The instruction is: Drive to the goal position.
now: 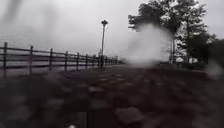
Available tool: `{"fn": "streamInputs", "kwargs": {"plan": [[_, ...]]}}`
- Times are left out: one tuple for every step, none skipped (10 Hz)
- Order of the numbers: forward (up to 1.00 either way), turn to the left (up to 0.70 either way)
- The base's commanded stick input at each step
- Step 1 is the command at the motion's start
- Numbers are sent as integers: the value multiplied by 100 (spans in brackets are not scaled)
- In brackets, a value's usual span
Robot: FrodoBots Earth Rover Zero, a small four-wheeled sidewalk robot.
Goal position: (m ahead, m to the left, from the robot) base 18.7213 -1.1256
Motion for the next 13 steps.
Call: {"fn": "streamInputs", "kwargs": {"plan": [[100, 0], [100, 0], [100, 0], [100, 0], [100, 0], [100, 0], [100, 0], [100, 0], [100, 0], [100, 0], [100, 0], [100, -2], [100, -40]]}}
